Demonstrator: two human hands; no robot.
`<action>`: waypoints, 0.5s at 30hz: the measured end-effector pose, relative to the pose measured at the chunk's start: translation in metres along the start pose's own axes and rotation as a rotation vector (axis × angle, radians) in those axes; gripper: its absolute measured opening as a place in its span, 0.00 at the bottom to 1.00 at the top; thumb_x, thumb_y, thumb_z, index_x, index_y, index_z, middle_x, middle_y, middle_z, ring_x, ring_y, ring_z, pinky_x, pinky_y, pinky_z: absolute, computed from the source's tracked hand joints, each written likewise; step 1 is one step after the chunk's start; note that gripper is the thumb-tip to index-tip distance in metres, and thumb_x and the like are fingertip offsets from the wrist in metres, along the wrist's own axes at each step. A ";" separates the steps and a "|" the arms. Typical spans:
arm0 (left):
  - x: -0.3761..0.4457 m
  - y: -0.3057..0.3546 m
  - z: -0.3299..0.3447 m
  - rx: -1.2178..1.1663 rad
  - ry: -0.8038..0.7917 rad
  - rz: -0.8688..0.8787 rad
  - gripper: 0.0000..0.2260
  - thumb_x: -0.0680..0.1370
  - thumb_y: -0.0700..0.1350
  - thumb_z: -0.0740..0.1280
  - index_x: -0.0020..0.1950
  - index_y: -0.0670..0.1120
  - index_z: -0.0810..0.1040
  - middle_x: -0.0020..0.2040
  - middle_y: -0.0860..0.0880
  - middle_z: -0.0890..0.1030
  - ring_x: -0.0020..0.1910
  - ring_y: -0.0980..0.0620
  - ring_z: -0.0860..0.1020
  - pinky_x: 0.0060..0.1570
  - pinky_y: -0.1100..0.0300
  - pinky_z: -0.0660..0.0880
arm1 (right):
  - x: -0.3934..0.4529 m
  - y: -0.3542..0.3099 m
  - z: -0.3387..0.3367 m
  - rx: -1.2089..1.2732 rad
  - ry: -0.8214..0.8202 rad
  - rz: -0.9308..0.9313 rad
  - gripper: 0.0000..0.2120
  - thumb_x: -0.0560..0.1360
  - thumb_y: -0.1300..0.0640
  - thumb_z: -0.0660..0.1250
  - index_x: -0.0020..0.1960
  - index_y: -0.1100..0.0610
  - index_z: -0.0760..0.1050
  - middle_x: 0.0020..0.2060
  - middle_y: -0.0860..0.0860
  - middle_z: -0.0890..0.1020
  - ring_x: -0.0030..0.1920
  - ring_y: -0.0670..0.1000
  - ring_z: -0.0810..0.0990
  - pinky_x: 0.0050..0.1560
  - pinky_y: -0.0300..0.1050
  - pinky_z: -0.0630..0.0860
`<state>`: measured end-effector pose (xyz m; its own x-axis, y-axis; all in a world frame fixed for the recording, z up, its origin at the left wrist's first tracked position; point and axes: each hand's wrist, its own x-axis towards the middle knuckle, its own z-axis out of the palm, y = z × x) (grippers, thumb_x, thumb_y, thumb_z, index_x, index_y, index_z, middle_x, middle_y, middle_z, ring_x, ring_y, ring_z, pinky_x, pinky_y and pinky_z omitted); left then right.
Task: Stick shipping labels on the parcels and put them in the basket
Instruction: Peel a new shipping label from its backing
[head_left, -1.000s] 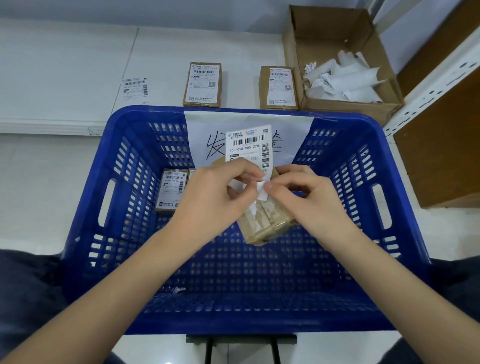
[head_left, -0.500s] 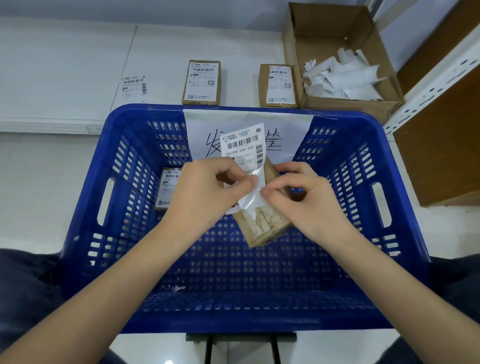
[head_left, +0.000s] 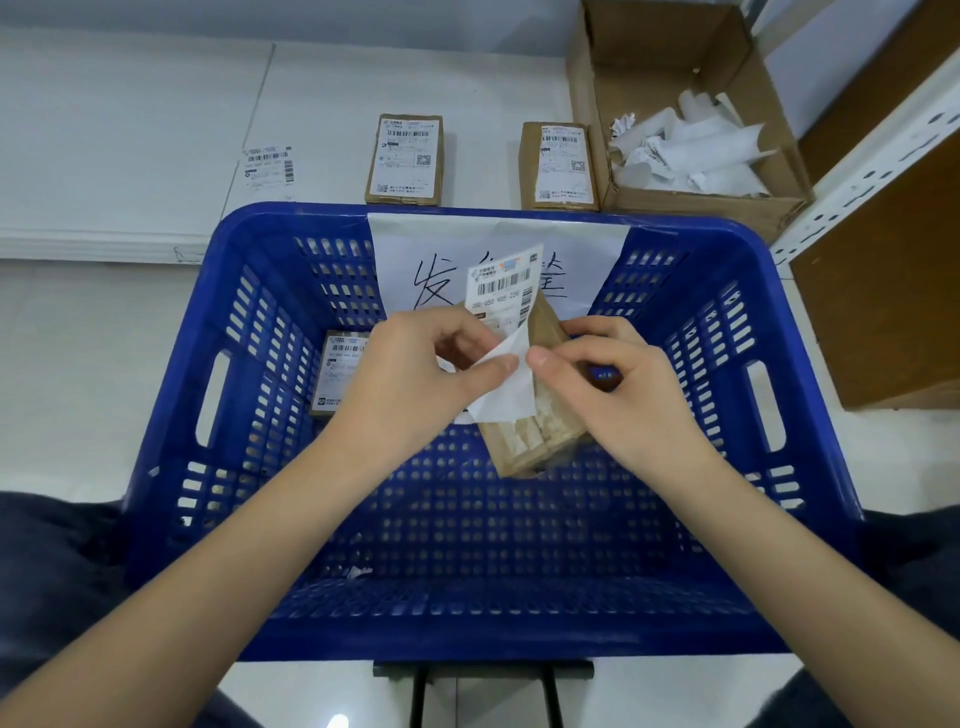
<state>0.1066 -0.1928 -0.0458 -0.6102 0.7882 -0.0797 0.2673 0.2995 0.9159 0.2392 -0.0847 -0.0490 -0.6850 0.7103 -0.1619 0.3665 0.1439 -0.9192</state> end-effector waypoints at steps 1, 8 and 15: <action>0.000 0.000 0.001 0.002 -0.013 0.006 0.05 0.70 0.41 0.76 0.39 0.49 0.82 0.35 0.54 0.82 0.34 0.58 0.78 0.36 0.66 0.75 | 0.001 0.000 -0.001 0.000 0.008 -0.001 0.06 0.70 0.50 0.72 0.35 0.43 0.80 0.54 0.44 0.76 0.59 0.39 0.73 0.63 0.40 0.69; -0.001 -0.001 0.004 0.018 -0.051 0.021 0.03 0.71 0.42 0.75 0.40 0.48 0.82 0.36 0.52 0.82 0.36 0.55 0.79 0.36 0.70 0.72 | 0.004 0.003 -0.003 0.019 -0.010 -0.002 0.08 0.71 0.57 0.73 0.37 0.46 0.81 0.52 0.42 0.76 0.55 0.36 0.74 0.56 0.30 0.70; 0.003 -0.003 -0.002 0.035 0.011 0.002 0.08 0.72 0.42 0.75 0.37 0.53 0.79 0.33 0.55 0.80 0.32 0.62 0.77 0.35 0.71 0.70 | 0.005 0.005 -0.004 0.022 0.018 0.000 0.08 0.71 0.58 0.73 0.37 0.46 0.80 0.54 0.42 0.75 0.55 0.36 0.74 0.59 0.37 0.72</action>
<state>0.1027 -0.1920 -0.0476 -0.6178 0.7829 -0.0734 0.2945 0.3170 0.9016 0.2400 -0.0784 -0.0527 -0.6734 0.7228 -0.1553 0.3522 0.1290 -0.9270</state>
